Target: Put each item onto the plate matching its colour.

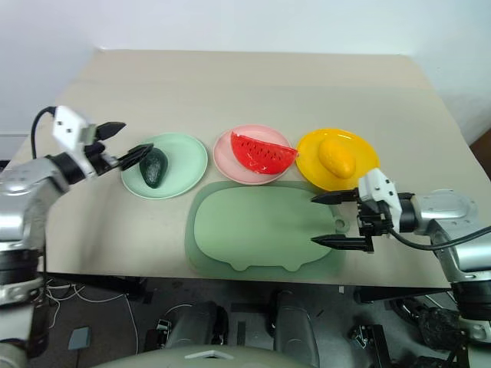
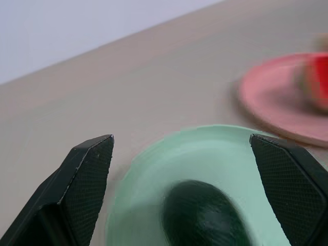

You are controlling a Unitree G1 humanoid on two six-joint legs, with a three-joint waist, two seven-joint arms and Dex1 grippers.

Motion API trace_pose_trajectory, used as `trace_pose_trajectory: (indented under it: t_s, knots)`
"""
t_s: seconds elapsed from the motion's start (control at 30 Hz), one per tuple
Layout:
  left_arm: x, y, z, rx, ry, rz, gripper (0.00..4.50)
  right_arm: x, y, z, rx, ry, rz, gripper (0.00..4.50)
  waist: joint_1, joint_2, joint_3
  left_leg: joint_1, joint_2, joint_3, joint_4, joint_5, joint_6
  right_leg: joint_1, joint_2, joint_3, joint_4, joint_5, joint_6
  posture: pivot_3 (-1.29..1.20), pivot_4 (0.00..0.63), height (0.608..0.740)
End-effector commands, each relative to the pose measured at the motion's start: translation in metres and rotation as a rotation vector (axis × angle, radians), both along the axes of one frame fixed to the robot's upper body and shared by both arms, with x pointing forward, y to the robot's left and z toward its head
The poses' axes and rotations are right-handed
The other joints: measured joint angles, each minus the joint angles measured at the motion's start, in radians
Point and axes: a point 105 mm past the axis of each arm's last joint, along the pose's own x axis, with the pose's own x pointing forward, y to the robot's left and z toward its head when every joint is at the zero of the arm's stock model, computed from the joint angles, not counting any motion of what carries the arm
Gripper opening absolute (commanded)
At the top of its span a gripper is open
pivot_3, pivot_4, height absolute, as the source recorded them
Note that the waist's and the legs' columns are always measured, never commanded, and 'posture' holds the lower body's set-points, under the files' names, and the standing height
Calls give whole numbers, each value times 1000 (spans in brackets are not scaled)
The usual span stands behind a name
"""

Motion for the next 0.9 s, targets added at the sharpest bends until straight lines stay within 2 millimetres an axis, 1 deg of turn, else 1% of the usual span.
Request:
trace_pose_trajectory:
  t_s: [0.03, 0.1, 0.13, 0.17, 0.23, 0.27, 0.37, 0.47, 0.53, 0.6, 0.7, 0.8, 0.9]
  knots:
    - [-25, 24, 22, -6, -37, -54, 4460, 4, -17, 15, 11, -65, -82, 4500, 2, 0, 0, 0, 0, 0, 0, 0, 0, 0, 0, 0, 0, 0, 0, 0, 150, 736]
    - [-32, 36, 18, -8, -8, -45, 4460, 5, -23, 16, 13, -73, -122, 4500, 4, 0, 0, 0, 0, 0, 0, -1, 1, 0, 0, 0, 0, 0, 0, 0, 150, 736]
    - [-36, 45, 15, -21, -3, -29, 4460, 6, -28, 17, 20, -80, -155, 4500, 4, 0, 0, 0, 0, 0, 0, -1, 1, 0, 0, 0, 0, 0, 0, 0, 150, 736]
    - [-41, 55, 11, -35, 9, -13, 4460, 6, -34, 18, 28, -84, -192, 4500, 5, 0, 0, 0, 0, 0, 0, -1, 1, 0, 0, 0, 0, 0, 0, 0, 150, 736]
    - [-53, 66, 0, -43, 24, -8, 4460, 4, -48, 18, 35, -95, -257, 4500, 3, 0, 0, 0, 0, 0, 0, -1, 2, 0, 0, 0, 0, 0, 0, 0, 150, 736]
    - [-59, 70, -8, -72, 19, -1, 4460, 0, -56, 19, 55, -114, -292, 4500, 3, 0, 0, -1, 0, 0, -1, -1, 2, -1, 0, 0, -1, 0, 0, 0, 150, 736]
    - [-77, 73, -30, -137, 37, -3, 4460, -11, -76, 17, 112, -130, -415, 4500, 5, 0, 0, -1, 0, 1, -2, -1, 2, -2, 0, 0, -1, -1, 0, 0, 150, 736]
    - [-93, 78, -51, -147, 49, 0, 4460, -22, -92, 3, 90, -123, -504, 4500, 4, -1, 0, 0, 0, 1, -2, -1, 2, -1, 0, 1, -1, -1, 0, 0, 150, 736]
    - [-102, 79, -60, -153, 51, -16, 4460, -27, -99, -1, 90, -122, -547, 4500, 4, -1, 0, 0, 0, 1, -2, -1, 2, -1, 0, 1, -2, -1, 0, 0, 150, 736]
    - [-105, 81, -63, -194, 26, -11, 4460, -30, -103, -2, 91, -146, -576, 4500, 4, 0, 0, 0, 0, 1, -2, -1, 2, -1, 0, 1, -2, -5, 1, 0, 150, 736]
    - [-109, 83, -71, -193, 10, -10, 4460, -36, -107, -5, 92, -181, -600, 4500, 4, 0, -1, 0, 1, 1, -2, -1, 2, -1, 0, 1, -2, -5, 1, 0, 150, 736]
    - [-106, 86, -74, -155, -19, -6, 4460, -37, -112, -8, 84, -202, -624, 4500, 3, 0, -1, 0, 1, 1, -2, -1, 2, -2, 0, 1, -2, -4, 2, 0, 150, 736]
    - [-101, 90, -77, -121, -43, 8, 4460, -38, -117, -10, 90, -221, -644, 4500, 3, 0, -1, 0, 0, 1, -2, -1, 2, -1, 0, 1, -2, -2, 0, 0, 150, 736]
